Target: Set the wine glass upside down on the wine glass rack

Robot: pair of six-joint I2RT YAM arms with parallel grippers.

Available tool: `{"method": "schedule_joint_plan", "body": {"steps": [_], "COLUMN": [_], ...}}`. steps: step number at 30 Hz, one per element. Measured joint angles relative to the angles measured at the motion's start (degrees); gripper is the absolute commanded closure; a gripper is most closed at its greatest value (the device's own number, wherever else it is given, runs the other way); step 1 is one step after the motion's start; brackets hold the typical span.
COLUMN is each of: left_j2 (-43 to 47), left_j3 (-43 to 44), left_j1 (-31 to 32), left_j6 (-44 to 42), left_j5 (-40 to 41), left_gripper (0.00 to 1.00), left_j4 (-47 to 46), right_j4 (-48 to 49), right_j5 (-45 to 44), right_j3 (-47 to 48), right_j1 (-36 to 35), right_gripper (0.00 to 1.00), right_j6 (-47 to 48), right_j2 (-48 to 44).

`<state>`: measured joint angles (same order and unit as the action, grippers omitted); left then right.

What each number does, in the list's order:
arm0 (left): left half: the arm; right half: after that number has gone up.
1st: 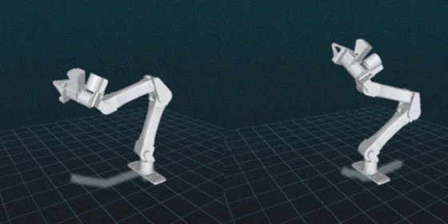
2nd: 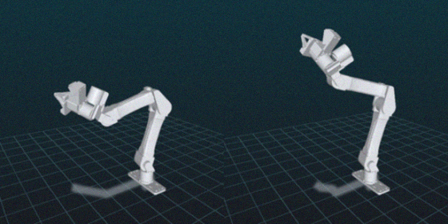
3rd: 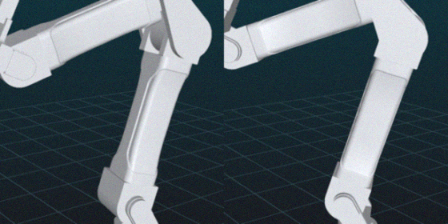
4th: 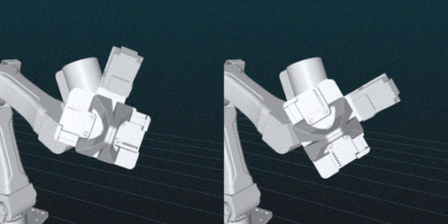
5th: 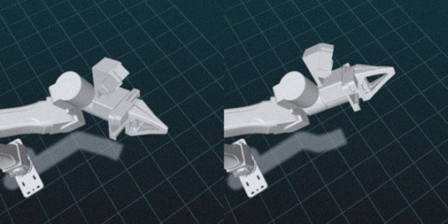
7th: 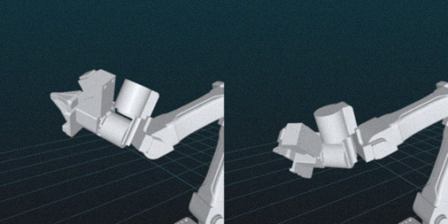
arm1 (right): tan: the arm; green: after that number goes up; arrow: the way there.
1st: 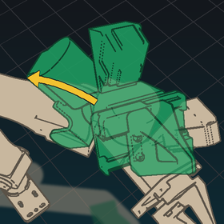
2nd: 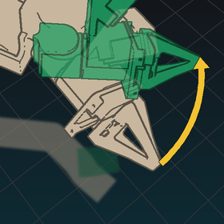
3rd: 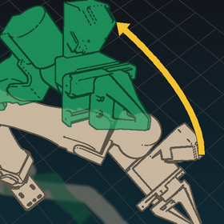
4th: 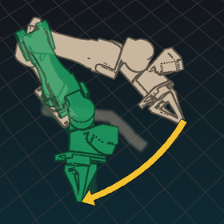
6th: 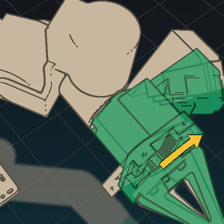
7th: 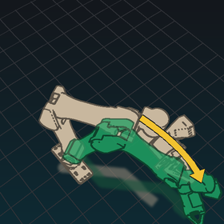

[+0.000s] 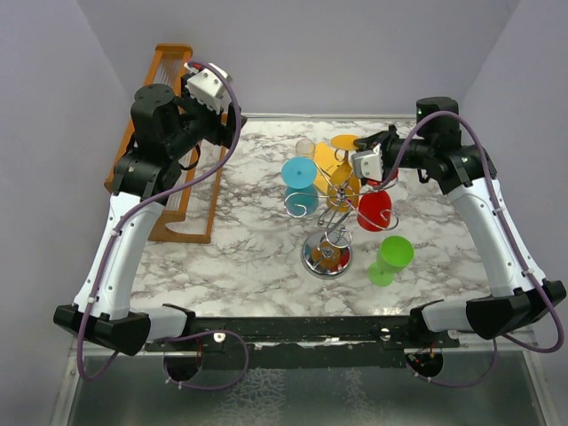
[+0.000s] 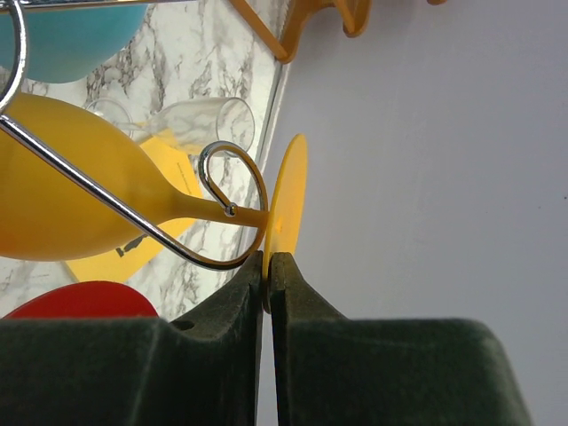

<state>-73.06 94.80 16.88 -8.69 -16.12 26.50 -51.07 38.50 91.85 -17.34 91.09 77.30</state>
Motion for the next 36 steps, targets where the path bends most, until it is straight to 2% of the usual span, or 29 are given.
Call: {"method": "schedule_joint_plan", "body": {"steps": [16,36], "left_j2": [0.0,0.2], "left_j3": [-1.31,-1.95], "left_j1": [0.0,0.0], "left_j6": [-1.01,-2.21], "left_j5": [-0.17,-0.39], "left_gripper": [0.28,0.28], "left_j4": [-0.09,-0.07], "right_j4": [-2.19,-4.68], "right_j5": [3.63,7.48], "right_j3": [1.11,1.55], "right_j1": [0.02,0.04], "right_gripper": [0.8,0.8], "right_j6": [3.08,3.21], "right_j2": [0.81,0.83]}}
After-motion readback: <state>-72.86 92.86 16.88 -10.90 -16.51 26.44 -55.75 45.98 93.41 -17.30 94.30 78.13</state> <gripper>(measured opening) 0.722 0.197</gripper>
